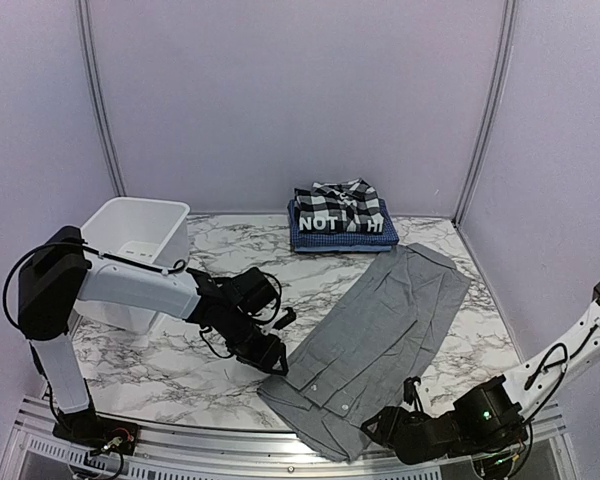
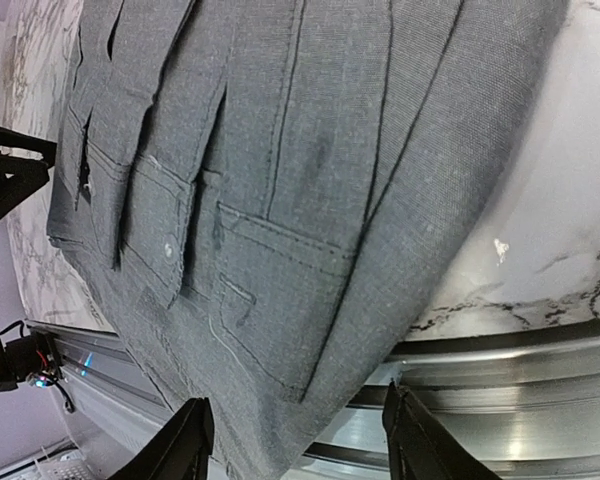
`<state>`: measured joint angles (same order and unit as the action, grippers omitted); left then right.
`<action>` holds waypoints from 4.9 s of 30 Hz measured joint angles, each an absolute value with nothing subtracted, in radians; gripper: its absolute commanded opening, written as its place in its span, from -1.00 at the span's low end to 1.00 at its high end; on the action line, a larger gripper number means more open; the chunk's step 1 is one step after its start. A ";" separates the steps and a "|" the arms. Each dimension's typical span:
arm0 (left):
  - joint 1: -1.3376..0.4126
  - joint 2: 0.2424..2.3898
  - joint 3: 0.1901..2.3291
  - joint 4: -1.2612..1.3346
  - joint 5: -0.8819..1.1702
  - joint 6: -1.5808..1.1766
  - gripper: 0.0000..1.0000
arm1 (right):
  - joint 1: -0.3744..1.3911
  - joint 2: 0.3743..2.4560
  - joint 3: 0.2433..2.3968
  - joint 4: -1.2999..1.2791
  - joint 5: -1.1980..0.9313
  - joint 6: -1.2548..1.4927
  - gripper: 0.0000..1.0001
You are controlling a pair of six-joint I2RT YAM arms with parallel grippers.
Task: Fold and stack the long sleeve shirts
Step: Pick up the rectangle-folded shirt from the center of the board, then fold the rectangle-folded shirt at the center of the board, then move the 2/3-rectangle-folded shirt to the center of the board.
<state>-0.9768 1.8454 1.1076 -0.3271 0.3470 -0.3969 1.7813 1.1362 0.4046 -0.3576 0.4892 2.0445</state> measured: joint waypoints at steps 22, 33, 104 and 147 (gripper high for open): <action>-0.949 1.945 1.200 -0.334 0.486 -0.326 -0.30 | 1.787 1.102 0.279 -0.149 0.601 2.068 -0.16; -0.948 1.973 1.206 -0.335 0.527 -0.353 -0.83 | 1.792 1.102 0.241 -0.092 0.614 2.079 -0.61; -0.862 2.116 1.531 -0.275 0.568 -0.692 -1.00 | 1.438 0.553 0.232 -0.441 0.768 1.894 -1.00; -0.871 2.075 1.328 -0.149 0.508 -0.648 -0.17 | 0.419 1.305 0.562 -0.213 0.187 0.874 0.34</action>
